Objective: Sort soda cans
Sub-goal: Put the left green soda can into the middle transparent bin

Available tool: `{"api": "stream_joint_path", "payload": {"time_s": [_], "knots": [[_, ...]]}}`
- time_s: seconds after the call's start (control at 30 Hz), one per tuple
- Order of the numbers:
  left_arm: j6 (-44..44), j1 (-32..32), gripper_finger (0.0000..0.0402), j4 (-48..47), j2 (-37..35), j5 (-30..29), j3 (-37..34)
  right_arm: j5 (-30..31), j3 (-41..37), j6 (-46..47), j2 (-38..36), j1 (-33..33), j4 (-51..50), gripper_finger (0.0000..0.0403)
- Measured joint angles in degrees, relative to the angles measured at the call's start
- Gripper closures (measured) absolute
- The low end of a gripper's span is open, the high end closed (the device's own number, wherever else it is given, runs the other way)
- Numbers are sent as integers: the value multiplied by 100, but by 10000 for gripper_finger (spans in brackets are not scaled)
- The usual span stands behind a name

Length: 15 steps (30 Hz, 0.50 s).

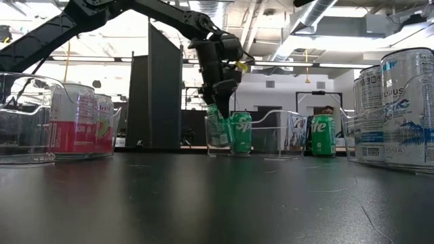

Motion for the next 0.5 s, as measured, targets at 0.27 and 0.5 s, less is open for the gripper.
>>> {"api": "stream_joint_path", "payload": {"time_s": [0.27,0.5], "knots": [[-1,2,87,330,0,6,0,-1,0,2,0,0,1,74],[-16,3,86,388,0,-24,0,-2,0,37,0,0,-9,74]]}}
